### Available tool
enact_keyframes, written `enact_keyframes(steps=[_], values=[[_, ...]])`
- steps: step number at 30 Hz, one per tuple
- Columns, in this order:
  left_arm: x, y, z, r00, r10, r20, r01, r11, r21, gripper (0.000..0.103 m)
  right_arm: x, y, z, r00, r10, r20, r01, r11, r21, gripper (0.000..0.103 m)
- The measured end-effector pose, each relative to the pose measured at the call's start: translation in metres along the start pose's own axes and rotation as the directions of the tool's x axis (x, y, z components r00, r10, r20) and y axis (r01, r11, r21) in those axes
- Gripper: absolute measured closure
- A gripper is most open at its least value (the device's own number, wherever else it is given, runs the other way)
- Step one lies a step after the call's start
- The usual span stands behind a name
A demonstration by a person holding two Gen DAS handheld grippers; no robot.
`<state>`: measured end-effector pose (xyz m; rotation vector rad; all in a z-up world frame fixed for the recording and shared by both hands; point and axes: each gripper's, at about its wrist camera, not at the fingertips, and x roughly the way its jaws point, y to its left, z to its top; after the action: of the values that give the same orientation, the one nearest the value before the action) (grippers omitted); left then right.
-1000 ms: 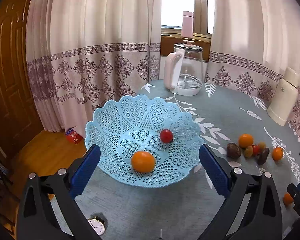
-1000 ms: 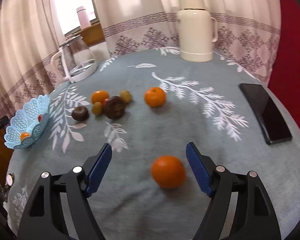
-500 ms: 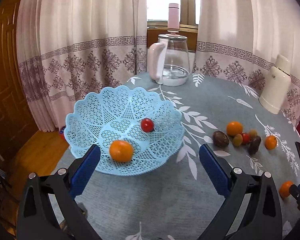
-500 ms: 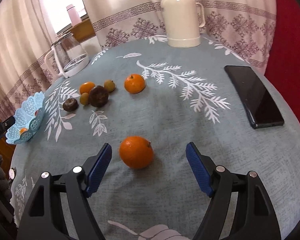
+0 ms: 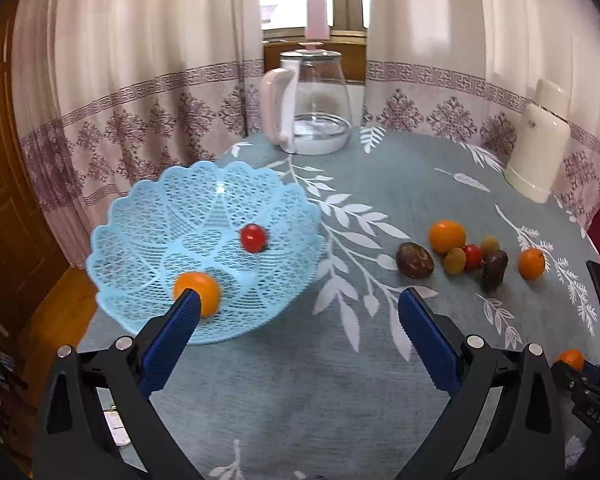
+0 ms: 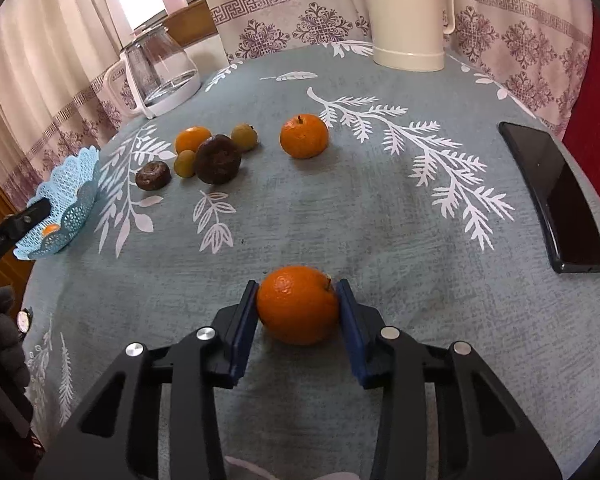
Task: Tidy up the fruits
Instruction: 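Grasp the brown passion fruit with the left gripper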
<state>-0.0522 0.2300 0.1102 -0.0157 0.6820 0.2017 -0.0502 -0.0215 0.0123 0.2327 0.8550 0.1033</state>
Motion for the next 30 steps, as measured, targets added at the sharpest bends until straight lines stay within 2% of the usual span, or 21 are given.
enact_keyframes(steps=[8, 10, 14, 19, 24, 27, 30], values=[[0.031, -0.045, 0.005, 0.997, -0.071, -0.036, 0.073, 0.994, 0.076, 0.003, 0.000, -0.001, -0.002, 1.000, 0.025, 0.011, -0.025, 1.000, 0.006, 0.064], [0.039, -0.056, 0.007, 0.996, -0.076, -0.047, 0.080, 0.992, 0.098, 0.008, -0.001, -0.001, -0.002, 0.999, 0.032, 0.012, -0.032, 0.999, 0.007, 0.064], [0.058, -0.075, 0.011, 0.991, -0.109, -0.078, 0.119, 0.984, 0.133, 0.011, 0.000, -0.005, -0.002, 0.998, 0.056, 0.010, -0.056, 0.998, 0.020, 0.064], [0.086, -0.084, 0.015, 0.978, -0.149, -0.147, 0.169, 0.977, 0.132, 0.029, 0.001, -0.007, -0.002, 0.997, 0.080, 0.008, -0.080, 0.996, 0.032, 0.062], [0.110, -0.082, 0.016, 0.960, -0.188, -0.210, 0.211, 0.973, 0.093, 0.039, 0.002, -0.009, -0.002, 0.996, 0.093, 0.008, -0.093, 0.995, 0.040, 0.062], [0.114, -0.082, 0.017, 0.956, -0.200, -0.215, 0.223, 0.971, 0.089, 0.040, 0.002, -0.009, -0.002, 0.996, 0.094, 0.007, -0.095, 0.995, 0.041, 0.062], [0.117, -0.084, 0.019, 0.954, -0.205, -0.218, 0.230, 0.969, 0.096, 0.048, 0.002, -0.009, -0.002, 0.996, 0.092, 0.008, -0.092, 0.995, 0.040, 0.062]])
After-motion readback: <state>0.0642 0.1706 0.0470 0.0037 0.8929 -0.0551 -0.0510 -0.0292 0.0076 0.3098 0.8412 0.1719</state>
